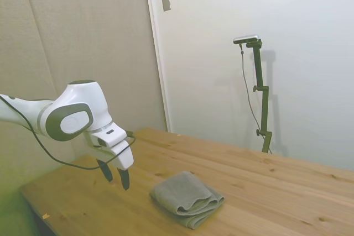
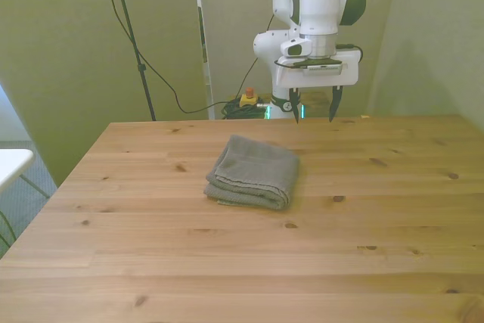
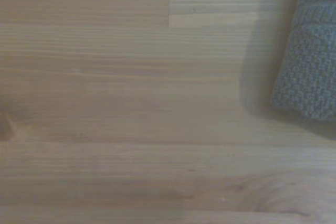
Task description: Unfold the towel
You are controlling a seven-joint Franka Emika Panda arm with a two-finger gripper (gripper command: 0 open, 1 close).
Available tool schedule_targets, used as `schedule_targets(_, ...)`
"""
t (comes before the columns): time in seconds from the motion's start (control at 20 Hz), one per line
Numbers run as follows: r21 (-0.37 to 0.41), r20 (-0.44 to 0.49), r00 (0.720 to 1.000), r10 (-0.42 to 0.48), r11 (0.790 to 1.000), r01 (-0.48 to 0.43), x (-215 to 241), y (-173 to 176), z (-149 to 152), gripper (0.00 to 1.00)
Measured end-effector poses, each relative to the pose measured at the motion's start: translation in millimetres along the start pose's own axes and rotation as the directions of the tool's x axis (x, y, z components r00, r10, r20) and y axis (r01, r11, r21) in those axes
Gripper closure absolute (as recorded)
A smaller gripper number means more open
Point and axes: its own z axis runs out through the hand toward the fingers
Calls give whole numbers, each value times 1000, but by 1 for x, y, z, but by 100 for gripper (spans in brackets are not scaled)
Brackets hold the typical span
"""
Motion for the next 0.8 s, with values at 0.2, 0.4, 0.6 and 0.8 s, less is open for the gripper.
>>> schedule_targets(0.2,14,-7,999,41,999,-41,22,9,-7,0)
schedule_targets(0.4,36,-17,985,173,984,-172,103,54,-19,0)
schedule_targets(0.6,33,-4,969,248,968,-248,153,92,-13,0)
schedule_targets(0.8,80,81,957,279,955,-285,187,141,-14,0)
